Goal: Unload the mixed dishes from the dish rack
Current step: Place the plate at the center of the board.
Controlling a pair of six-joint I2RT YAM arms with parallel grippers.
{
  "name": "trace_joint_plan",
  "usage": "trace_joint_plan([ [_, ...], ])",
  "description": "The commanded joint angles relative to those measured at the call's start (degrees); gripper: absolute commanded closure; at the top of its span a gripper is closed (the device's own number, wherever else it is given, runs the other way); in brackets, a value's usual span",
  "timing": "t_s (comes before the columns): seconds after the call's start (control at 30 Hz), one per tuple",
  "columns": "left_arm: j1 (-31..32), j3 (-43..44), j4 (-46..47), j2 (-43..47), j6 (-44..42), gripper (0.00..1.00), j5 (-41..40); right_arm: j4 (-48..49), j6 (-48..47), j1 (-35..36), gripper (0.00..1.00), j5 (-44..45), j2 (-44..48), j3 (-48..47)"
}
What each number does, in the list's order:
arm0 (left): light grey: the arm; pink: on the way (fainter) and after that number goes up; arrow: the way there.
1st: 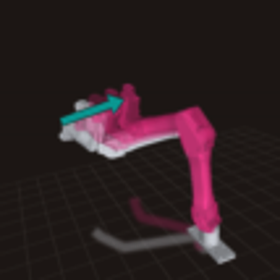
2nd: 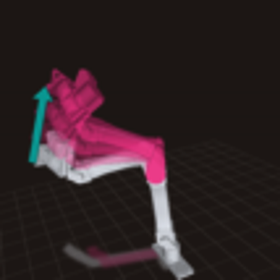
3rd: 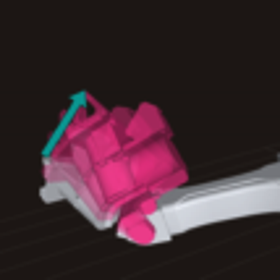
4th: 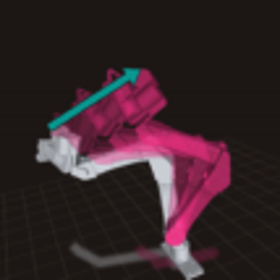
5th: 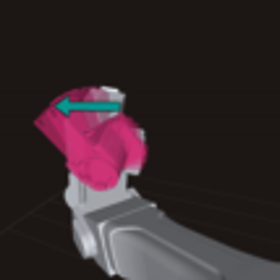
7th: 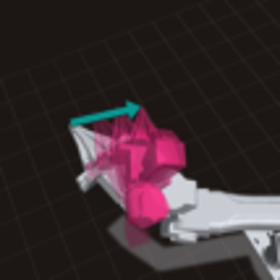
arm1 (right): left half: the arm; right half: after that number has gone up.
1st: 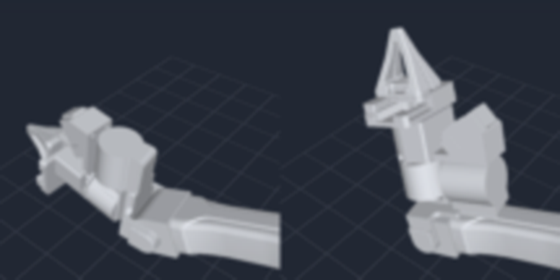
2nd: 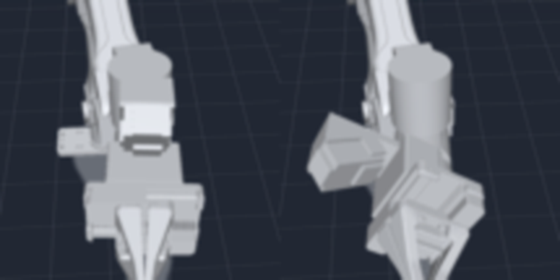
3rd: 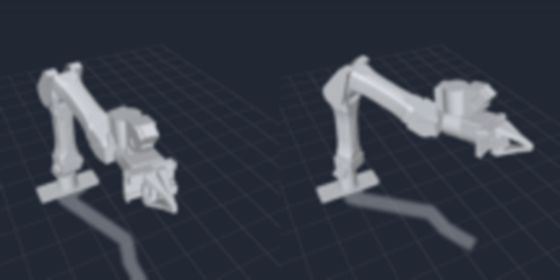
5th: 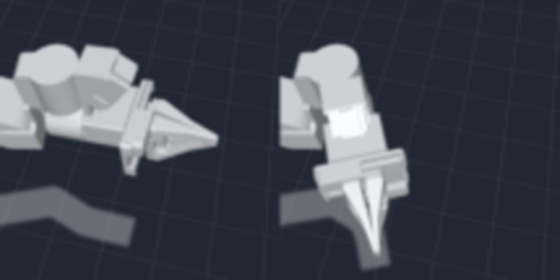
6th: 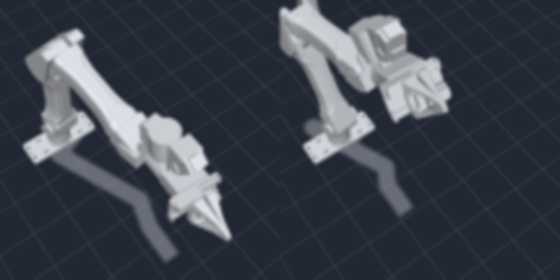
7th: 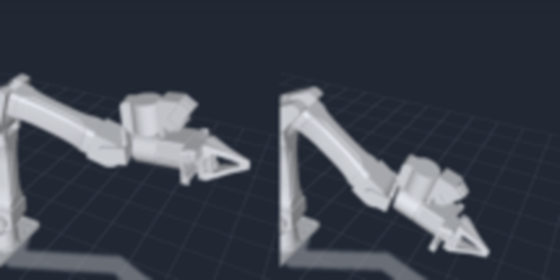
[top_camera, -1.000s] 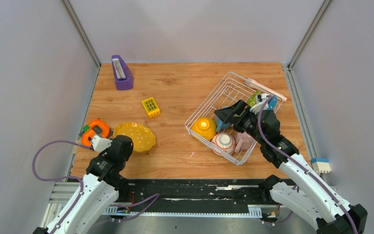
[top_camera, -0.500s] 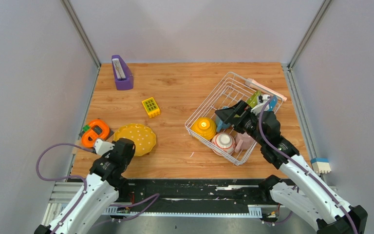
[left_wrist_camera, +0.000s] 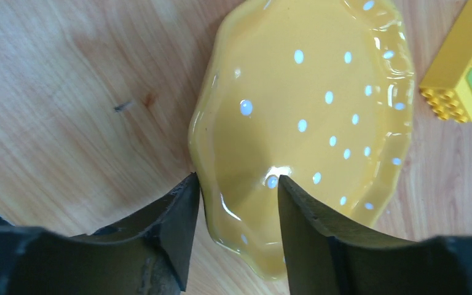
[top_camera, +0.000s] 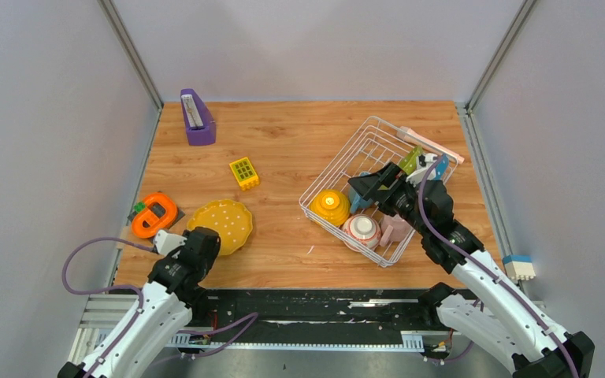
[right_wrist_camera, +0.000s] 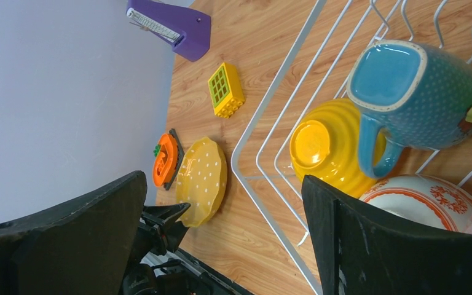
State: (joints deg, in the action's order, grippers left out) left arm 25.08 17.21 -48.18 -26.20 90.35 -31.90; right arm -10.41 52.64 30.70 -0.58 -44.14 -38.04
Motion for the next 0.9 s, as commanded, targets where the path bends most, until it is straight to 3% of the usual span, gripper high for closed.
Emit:
trace_joint_plan([
  [0.0,-0.21,0.03,-0.36,0.06,1.07,0.39,-1.85,2.24,0.83,0.33,0.00,2.89,0.87,0.60],
  [0.1,-0.21,0.05,-0.37,0.05,0.77,0.32,-1.83,2.17,0.98,0.33,0.00,3.53,1.17,0.84],
  [0.27,-0.21,1.51,-2.27,0.09,0.38,0.02,-2.15,2.15,0.86,0.20,0.00,4.73,1.73,1.13],
  [0.5,-0.21,8.58,-6.56,0.45,-6.07,0.00,-5.87,-1.71,-3.81,0.24,0.00,5.76,0.54,-1.93],
  [0.67,-0.21,16.15,-0.46,0.43,-25.06,0.00,-3.92,-8.90,-8.19,0.28,0.00,8.24,-2.91,-6.92],
  [0.87,-0.21,20.05,16.41,-1.94,-48.36,0.00,19.81,-18.30,-13.64,0.07,0.00,16.53,-8.09,-15.60],
])
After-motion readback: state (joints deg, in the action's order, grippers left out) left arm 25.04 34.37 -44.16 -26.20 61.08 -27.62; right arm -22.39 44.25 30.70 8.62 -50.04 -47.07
